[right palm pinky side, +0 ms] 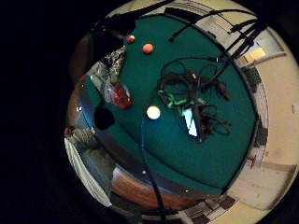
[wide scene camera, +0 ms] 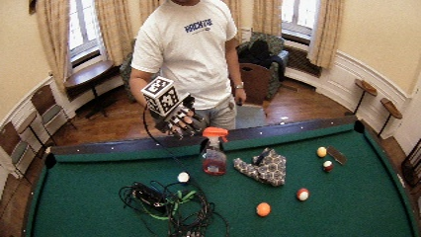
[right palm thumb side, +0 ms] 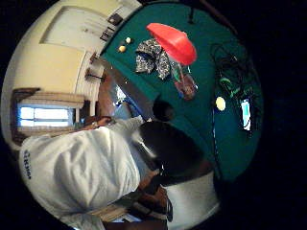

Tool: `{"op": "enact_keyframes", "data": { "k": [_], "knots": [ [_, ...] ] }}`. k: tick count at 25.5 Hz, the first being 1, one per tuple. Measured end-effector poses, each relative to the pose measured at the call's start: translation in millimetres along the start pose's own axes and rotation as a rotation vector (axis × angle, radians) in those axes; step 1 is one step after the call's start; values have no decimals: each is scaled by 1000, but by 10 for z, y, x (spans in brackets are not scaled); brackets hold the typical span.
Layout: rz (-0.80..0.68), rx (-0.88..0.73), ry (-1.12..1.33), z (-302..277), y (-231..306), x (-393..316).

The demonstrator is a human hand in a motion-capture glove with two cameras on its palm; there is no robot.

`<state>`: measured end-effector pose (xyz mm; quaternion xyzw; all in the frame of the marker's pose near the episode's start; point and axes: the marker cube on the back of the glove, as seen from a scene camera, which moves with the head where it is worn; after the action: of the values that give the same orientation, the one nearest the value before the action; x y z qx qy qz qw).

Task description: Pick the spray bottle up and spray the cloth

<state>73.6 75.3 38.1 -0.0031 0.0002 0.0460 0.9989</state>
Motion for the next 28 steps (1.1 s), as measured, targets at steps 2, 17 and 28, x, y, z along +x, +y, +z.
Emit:
{"op": "enact_keyframes", "data": {
  "k": [2, 17, 28],
  "knots": [
    [7, 0, -3, 34, 17, 29],
    [143, 60, -578, 572, 4, 185],
    [186, 178, -848, 1119, -101, 65]
  ]
}}
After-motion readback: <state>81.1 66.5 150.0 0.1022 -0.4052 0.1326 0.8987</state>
